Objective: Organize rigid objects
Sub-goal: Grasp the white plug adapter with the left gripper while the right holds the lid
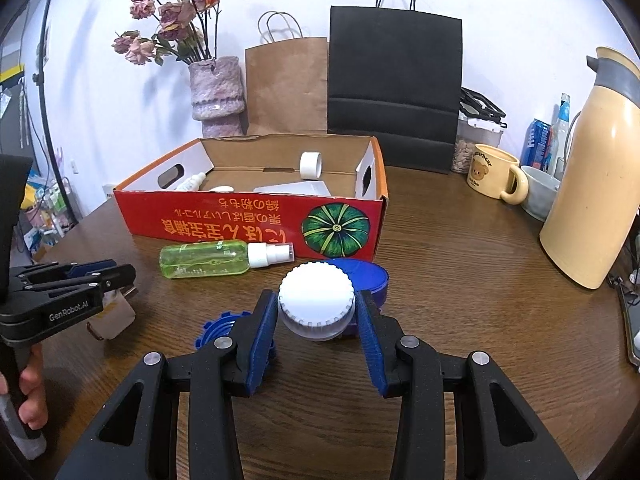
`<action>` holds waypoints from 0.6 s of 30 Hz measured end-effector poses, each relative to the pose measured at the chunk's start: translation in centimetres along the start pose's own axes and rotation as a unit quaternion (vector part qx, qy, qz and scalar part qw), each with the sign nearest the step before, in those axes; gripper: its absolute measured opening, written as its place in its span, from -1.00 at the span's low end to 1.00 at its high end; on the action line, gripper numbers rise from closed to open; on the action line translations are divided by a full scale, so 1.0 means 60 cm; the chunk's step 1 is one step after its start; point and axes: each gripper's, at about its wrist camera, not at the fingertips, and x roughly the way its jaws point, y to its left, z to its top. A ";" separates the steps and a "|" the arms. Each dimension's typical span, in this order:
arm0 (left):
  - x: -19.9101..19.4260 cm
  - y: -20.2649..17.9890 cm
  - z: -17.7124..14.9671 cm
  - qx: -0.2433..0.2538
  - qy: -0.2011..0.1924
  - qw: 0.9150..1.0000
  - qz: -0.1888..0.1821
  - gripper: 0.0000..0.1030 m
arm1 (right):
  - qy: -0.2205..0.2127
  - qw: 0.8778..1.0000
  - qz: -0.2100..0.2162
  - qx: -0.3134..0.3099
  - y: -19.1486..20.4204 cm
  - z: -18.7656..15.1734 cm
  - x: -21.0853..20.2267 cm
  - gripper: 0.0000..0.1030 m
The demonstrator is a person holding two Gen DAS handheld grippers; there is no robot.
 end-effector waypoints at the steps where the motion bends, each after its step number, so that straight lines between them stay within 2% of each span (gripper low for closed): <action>1: 0.000 0.002 -0.001 0.000 0.001 1.000 -0.001 -0.16 | 0.000 1.000 0.000 0.001 -0.001 0.000 0.000 -0.13; 2: 0.000 0.004 -0.002 -0.001 0.002 1.000 -0.002 0.03 | 0.000 1.000 0.001 0.003 -0.002 -0.001 0.000 -0.13; 4: -0.002 0.008 -0.003 -0.001 0.000 1.000 0.000 0.16 | 0.000 1.000 0.001 0.007 -0.006 -0.001 -0.001 -0.13; 7: 0.001 0.015 -0.005 0.001 0.003 1.000 -0.002 0.61 | 0.001 1.000 0.001 0.012 -0.011 -0.001 0.000 -0.13; 10: 0.013 0.015 -0.005 0.005 0.015 1.000 -0.006 0.68 | 0.002 1.000 0.004 0.014 -0.011 0.000 0.000 -0.13; 15: 0.037 0.000 -0.009 0.028 0.046 0.998 -0.010 0.69 | 0.002 1.000 0.009 0.013 -0.010 -0.001 0.000 -0.13; 18: 0.038 0.003 -0.015 0.028 0.051 0.998 0.002 0.69 | 0.001 1.000 0.011 0.014 -0.010 -0.001 -0.001 -0.13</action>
